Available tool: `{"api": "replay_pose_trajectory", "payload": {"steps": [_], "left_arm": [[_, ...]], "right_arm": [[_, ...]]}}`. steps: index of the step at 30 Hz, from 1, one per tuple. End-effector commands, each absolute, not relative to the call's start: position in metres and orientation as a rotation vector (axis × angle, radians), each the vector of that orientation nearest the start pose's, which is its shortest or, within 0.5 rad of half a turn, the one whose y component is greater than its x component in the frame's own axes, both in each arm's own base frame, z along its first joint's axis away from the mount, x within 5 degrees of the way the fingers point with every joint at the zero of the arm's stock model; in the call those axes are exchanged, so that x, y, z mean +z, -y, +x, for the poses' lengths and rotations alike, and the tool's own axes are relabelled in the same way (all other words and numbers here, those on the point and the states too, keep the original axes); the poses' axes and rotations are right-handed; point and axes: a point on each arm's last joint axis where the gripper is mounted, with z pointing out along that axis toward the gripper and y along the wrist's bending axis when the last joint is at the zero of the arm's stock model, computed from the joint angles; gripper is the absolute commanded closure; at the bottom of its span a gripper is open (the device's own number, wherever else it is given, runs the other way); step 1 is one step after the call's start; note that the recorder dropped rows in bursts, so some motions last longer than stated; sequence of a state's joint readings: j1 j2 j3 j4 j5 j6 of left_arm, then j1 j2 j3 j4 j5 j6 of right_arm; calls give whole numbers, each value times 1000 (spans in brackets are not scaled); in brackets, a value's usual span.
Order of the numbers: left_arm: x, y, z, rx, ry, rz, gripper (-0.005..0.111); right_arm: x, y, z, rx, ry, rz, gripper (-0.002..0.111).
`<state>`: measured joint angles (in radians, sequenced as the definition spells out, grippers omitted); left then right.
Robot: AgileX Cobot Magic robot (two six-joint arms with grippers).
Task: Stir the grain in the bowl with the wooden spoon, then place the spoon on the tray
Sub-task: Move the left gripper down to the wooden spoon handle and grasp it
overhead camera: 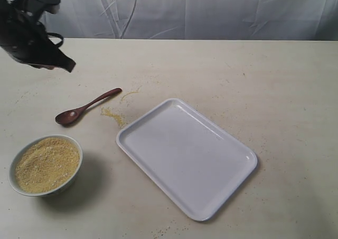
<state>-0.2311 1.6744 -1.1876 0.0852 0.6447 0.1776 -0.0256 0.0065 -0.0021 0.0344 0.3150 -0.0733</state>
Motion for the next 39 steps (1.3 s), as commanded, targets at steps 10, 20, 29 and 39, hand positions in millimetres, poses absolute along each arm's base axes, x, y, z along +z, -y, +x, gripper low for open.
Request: {"api": "replay_pose_trajectory", "payload": {"steps": [10,20,29,39], "left_arm": [[167,119,413,-87,-2586,902,106],[148,122,418,-115,-2599,872,63],[132,126,418,-165,-2608,947,62],[116,123,415,-140,-2655,1009,79]], "right_arm": [[186,0,54,-39,-1787,-26,108],[186,0,54,-39,-1787,-26,108],[186,0,54,-39,-1787,-26,108],[186,0,54,-39,-1787,-26,108]]}}
